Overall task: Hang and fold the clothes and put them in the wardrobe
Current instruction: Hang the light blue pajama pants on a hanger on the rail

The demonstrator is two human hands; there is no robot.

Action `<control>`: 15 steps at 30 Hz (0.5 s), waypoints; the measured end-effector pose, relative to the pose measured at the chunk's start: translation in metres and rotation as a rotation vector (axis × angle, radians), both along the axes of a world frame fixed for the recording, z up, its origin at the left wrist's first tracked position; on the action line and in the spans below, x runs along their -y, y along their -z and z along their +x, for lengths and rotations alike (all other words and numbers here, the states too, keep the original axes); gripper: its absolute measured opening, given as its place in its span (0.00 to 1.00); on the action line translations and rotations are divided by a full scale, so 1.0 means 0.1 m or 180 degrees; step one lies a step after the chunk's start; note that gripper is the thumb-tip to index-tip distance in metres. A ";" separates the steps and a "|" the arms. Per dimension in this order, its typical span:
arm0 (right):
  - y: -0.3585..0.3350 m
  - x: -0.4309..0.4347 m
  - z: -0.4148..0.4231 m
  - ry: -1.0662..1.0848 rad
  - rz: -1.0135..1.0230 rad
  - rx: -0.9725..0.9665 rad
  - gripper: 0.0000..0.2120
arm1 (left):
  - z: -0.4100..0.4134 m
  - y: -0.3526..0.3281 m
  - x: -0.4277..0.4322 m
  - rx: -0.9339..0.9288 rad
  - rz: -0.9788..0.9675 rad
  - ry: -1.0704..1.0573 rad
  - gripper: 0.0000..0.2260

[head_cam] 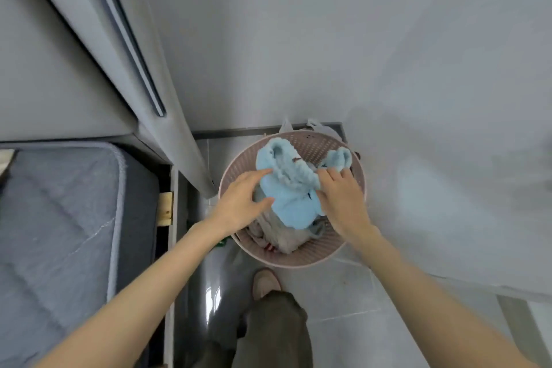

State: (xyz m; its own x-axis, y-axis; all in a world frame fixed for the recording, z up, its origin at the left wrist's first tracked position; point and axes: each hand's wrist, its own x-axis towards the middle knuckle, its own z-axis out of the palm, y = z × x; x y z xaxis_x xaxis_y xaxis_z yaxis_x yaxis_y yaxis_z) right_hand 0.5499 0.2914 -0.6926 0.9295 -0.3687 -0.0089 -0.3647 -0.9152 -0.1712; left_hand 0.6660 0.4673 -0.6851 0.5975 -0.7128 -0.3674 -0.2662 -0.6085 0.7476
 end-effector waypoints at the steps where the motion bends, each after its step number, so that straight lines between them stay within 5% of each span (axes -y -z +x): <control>1: -0.29 0.03 0.04 -0.0057 0.0032 0.0135 0.08 | -0.02 -0.23 0.00 0.0191 -0.0060 0.0132 0.30; 8: -2.48 -0.07 0.05 -0.0629 -0.0152 0.0669 0.08 | -0.10 -2.02 -0.01 0.1411 -0.0532 0.0241 0.46; 12: -3.65 -0.19 -0.09 -0.0697 -0.0750 0.0861 0.12 | -0.15 -3.03 -0.10 0.2001 -0.0830 0.0441 0.40; 15: -4.39 -0.26 -0.31 -0.0614 -0.0963 0.0970 0.13 | -0.22 -3.73 -0.18 0.2375 -0.0852 0.0365 0.27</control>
